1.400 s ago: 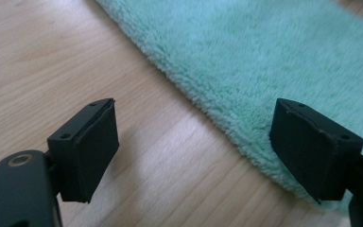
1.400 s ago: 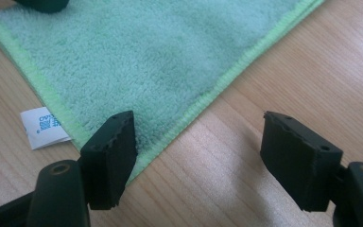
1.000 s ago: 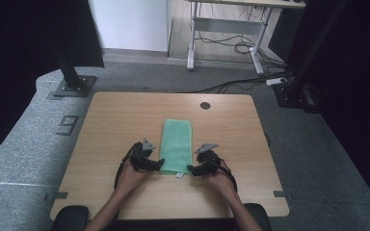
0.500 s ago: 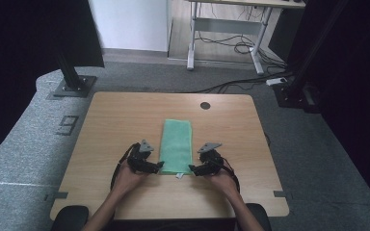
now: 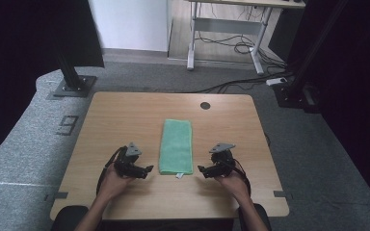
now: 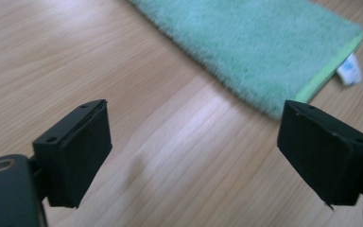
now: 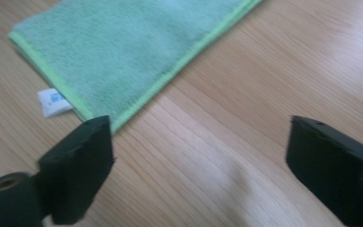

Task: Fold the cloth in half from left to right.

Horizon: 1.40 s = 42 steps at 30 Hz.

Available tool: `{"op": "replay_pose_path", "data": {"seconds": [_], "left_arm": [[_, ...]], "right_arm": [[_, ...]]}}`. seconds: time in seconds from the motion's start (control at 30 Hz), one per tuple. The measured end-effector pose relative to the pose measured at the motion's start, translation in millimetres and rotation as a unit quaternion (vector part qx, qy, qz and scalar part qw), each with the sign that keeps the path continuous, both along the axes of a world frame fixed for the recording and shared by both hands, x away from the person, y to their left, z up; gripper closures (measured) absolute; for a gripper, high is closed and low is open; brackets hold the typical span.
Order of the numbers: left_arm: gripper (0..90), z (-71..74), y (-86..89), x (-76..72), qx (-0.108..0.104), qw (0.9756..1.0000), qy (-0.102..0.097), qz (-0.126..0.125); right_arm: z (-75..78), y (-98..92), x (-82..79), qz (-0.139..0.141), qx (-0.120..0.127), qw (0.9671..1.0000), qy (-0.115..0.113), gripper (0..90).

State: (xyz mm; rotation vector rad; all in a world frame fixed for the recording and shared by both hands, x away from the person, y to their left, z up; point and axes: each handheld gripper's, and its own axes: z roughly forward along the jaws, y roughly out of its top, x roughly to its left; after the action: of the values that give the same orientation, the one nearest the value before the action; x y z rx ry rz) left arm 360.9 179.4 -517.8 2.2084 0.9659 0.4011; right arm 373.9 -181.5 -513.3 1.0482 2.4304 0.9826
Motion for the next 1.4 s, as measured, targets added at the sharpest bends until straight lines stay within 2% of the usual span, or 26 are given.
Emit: {"op": "replay_pose_path", "data": {"seconds": [0.17,0.3,0.4,0.53,0.77,0.93,1.03,1.1,1.4], "left_arm": [[4.4,-5.6,11.8,-3.5,0.009,0.9998,0.007,0.013],[0.9,-10.4,17.2,-3.5,0.017,0.9996,0.011,0.020],[0.0,-14.1,19.2,-3.7,0.019,0.9996,0.008,0.021],[0.0,-21.0,21.4,-2.3,0.010,0.9995,0.015,0.024],[0.0,-30.3,20.6,-0.7,0.017,0.9994,0.020,0.023],[0.0,-30.8,18.9,-0.6,0.015,0.9996,0.017,0.013],[0.0,-31.1,19.4,0.5,0.012,0.9996,0.024,0.012],[0.0,-31.1,19.4,0.5,0.012,0.9996,0.024,0.012],[0.0,-31.1,19.2,0.4,0.012,0.9996,0.024,0.013]], "right_arm": [[-5.2,-10.8,-2.4,-0.021,-0.002,0.9998,0.002,0.0],[-12.2,-18.0,-2.4,-0.032,-0.010,0.9994,0.003,0.0],[-16.7,-21.5,-2.3,-0.035,-0.011,0.9993,0.004,0.0],[-24.2,-23.9,-1.4,-0.036,-0.018,0.9991,0.008,0.0],[-36.0,-26.3,0.3,-0.040,-0.019,0.9988,0.019,0.0],[-39.5,-26.7,0.6,-0.040,0.000,0.9991,0.017,0.0],[-41.2,-27.7,0.7,-0.038,0.007,0.9992,0.010,0.0],[-43.2,-27.2,0.7,-0.049,0.015,0.9987,0.001,0.0],[-43.2,-26.8,0.8,-0.050,0.015,0.9986,0.000,0.0]]}}
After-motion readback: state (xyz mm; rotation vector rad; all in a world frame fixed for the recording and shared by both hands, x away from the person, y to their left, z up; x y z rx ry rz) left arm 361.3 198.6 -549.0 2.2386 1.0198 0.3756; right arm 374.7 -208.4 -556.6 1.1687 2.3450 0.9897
